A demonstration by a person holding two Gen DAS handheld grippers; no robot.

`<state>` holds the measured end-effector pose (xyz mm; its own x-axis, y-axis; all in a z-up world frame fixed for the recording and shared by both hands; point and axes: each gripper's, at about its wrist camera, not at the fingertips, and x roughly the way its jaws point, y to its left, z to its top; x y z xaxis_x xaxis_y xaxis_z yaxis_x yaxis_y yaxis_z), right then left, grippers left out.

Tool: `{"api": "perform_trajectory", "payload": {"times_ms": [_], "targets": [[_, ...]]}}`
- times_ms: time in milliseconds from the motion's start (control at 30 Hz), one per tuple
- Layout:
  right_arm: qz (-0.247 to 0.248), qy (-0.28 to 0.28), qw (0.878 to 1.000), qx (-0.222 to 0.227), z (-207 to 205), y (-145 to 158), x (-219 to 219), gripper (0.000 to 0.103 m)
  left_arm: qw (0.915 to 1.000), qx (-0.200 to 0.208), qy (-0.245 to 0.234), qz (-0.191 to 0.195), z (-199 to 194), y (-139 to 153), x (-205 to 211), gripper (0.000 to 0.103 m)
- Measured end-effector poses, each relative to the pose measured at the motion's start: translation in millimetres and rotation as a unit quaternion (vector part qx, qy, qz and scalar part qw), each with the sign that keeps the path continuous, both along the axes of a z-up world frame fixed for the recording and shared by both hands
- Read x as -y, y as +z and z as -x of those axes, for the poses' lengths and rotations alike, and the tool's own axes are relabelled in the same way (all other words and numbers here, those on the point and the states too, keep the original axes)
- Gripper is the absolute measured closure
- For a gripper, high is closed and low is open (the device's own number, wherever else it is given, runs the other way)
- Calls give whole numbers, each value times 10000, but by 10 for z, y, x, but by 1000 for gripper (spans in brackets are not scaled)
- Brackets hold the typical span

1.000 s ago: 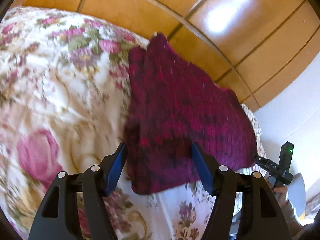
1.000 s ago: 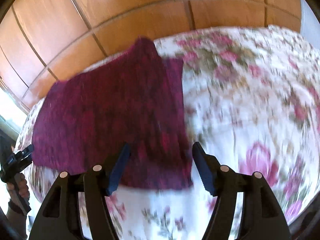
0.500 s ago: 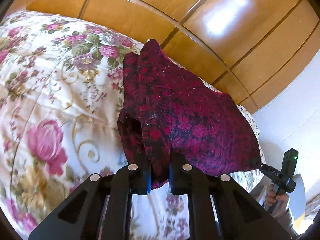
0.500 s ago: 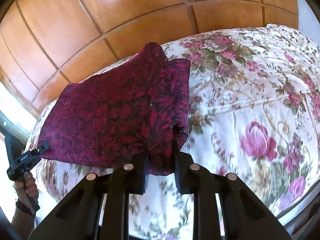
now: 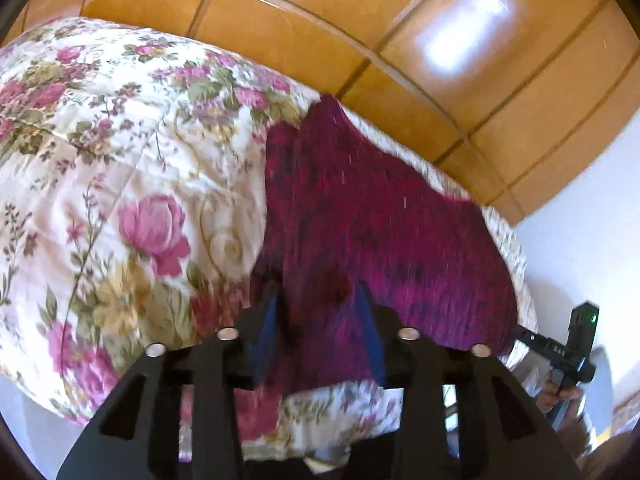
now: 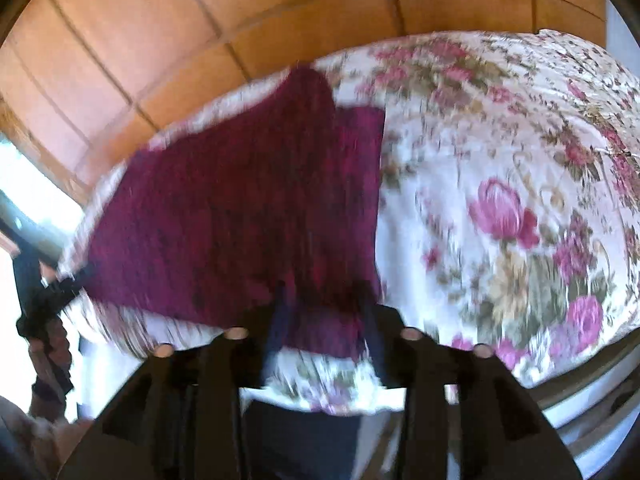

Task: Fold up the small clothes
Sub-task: 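Grasp the folded bundle edge with the left tool while the right tool grasps it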

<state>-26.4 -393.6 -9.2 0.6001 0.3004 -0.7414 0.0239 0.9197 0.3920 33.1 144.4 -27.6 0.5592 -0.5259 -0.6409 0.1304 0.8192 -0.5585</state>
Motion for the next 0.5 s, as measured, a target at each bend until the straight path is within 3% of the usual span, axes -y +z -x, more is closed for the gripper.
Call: {"api": "perform_trajectory", "payload": {"times_ms": [67, 233, 267, 333, 367, 400, 500], "targets": [[-49, -109, 9999, 109, -134, 51, 39, 47, 9998, 56, 79, 167, -131, 46, -33, 63], [-111, -189, 9997, 73, -559, -36, -19, 49, 9997, 209, 87, 88, -396, 148, 71, 63], [-99, -180, 9998, 46, -600, -62, -32, 54, 9997, 197, 100, 63, -455, 138, 104, 63], [10, -83, 10000, 3, -651, -110, -96, 78, 9998, 132, 104, 57, -547, 94, 147, 63], [134, -93, 9999, 26, -644, -107, -122, 83, 9999, 82, 90, 31, -602, 63, 175, 66], [235, -111, 9996, 90, -617, -81, -137, 89, 9999, 62, 109, -61, -632, 40, 199, 79], [355, -284, 9988, 189, -478, -41, -80, 91, 9997, 73, 108, -193, -674, 12, 241, 81]]}}
